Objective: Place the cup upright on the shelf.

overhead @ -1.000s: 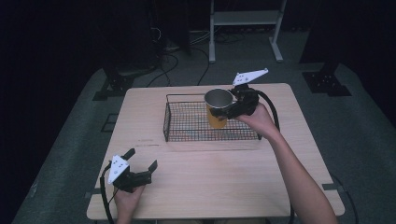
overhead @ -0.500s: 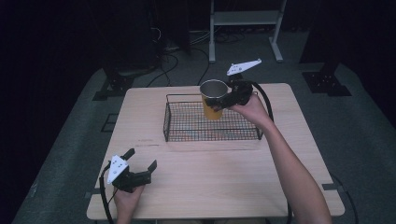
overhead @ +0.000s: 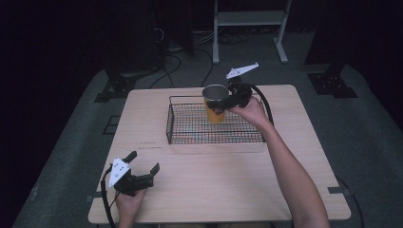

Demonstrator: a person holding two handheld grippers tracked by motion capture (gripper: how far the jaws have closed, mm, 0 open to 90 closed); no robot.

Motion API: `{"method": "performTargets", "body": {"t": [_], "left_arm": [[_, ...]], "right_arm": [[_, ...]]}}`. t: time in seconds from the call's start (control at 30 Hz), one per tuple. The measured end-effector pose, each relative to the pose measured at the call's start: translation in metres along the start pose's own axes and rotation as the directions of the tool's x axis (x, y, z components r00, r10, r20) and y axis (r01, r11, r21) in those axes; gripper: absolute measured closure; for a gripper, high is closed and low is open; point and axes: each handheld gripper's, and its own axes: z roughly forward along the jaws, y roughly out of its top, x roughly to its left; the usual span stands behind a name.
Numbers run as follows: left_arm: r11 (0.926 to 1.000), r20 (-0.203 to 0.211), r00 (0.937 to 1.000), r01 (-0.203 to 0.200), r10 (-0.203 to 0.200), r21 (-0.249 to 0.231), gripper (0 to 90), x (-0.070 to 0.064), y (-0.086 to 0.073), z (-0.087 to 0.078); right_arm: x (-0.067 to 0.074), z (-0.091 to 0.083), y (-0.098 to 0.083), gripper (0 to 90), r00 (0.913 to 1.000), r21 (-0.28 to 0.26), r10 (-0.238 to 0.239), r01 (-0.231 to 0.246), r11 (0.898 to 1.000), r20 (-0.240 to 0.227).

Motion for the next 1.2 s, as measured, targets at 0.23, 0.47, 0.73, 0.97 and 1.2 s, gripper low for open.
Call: {"method": "performTargets", "body": {"t": [0.23,0.47,0.73,0.97,1.2], "left_arm": [[1.0,0.0,1.0,0.0,0.0,0.0,0.0,0.0,0.0,0.0],[1.0,0.001,1.0,0.006,-0.006,-0.004,0.0,0.001,0.0,0.0],[0.9999,-0.004,0.9999,0.01,-0.01,-0.003,0.0,0.002,0.0,0.0],[1.0,0.0,1.0,0.003,-0.003,0.001,0.0,0.001,0.0,0.0],[1.0,-0.003,1.0,0.006,-0.006,-0.001,0.0,0.001,0.0,0.001]], "right_arm": [[-0.015,0.01,-0.011,9.2,0.9991,0.015,0.036,-0.036,0.999,0.021],[-0.026,0.023,-0.021,9.2,0.9974,0.035,0.07,-0.07,0.997,0.018],[-0.029,0.04,-0.028,9.1,0.9972,0.041,0.073,-0.073,0.997,-0.017],[-0.035,0.047,-0.034,9.1,0.997,0.065,0.078,-0.078,0.995,0.0],[-0.043,0.05,-0.041,9.1,0.9959,0.073,0.09,-0.09,0.993,0.011]]}}
